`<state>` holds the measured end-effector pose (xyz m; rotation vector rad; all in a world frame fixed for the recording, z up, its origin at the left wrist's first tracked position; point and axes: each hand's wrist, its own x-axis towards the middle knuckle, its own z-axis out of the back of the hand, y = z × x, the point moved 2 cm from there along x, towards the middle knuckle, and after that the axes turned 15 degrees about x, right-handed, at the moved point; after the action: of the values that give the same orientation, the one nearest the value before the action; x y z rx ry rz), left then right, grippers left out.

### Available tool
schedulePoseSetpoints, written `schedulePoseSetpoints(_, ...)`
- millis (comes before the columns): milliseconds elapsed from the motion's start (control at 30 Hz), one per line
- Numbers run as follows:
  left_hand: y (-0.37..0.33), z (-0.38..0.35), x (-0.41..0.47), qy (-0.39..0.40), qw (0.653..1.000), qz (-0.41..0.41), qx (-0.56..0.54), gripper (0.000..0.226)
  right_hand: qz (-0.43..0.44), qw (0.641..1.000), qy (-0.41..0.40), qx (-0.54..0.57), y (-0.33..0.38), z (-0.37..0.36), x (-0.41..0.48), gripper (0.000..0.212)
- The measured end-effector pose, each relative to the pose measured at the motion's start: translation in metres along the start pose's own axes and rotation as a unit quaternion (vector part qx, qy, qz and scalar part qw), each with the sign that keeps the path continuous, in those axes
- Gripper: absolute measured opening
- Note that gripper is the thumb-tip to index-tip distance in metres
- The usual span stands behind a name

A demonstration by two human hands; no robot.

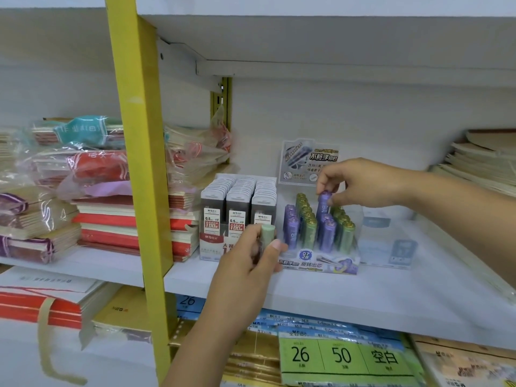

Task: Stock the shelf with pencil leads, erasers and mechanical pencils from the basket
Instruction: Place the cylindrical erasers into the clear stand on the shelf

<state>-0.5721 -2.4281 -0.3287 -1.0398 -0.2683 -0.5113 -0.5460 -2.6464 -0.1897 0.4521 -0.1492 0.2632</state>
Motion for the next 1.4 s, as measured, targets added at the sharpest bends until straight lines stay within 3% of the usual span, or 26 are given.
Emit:
schedulePoseSetpoints(500, 0.000, -0.001, 0.000, 0.002, 1.000, -0.002, -0.006, 0.025, 0.030, 0.996, 0.036, -0.080, 0.001, 0.002, -0.002, 0.026)
schedulePoseSetpoints(667, 0.002, -0.002, 0.001, 0.006, 1.000, -0.005, -0.012, 0.023, 0.001, 0.996, 0.060, -0.066, -0.005, -0.014, 0.002, 0.025)
schedulePoseSetpoints(933, 0.002, -0.001, 0.002, 0.013, 1.000, -0.006, -0.025, 0.015, 0.016, 0.996, 0.047, -0.080, -0.004, -0.006, 0.002, 0.014)
schedulePoseSetpoints(1033, -0.001, 0.000, 0.001, 0.009, 0.999, -0.017, -0.046, 0.007, 0.047, 0.994, -0.010, -0.100, 0.007, -0.004, -0.007, 0.018)
schedulePoseSetpoints(1133, -0.007, 0.001, 0.000, 0.012, 0.996, -0.012, -0.089, 0.021, 0.106, 0.990, -0.086, 0.043, 0.026, -0.011, -0.028, 0.018)
schedulePoseSetpoints(1233, -0.016, -0.001, -0.001, 0.017, 0.996, -0.027, -0.084, 0.019, 0.130, 0.965, -0.015, 0.225, 0.051, -0.030, -0.051, 0.019)
schedulePoseSetpoints(1300, -0.022, -0.004, -0.003, 0.022, 0.997, -0.035, -0.064, 0.017, 0.124, 0.963, 0.007, 0.237, 0.056, -0.039, -0.059, 0.022)
schedulePoseSetpoints(1400, -0.022, -0.005, -0.005, 0.041, 0.994, -0.010, -0.097, 0.024, 0.098, 0.964, -0.030, 0.245, 0.050, -0.040, -0.063, 0.016)
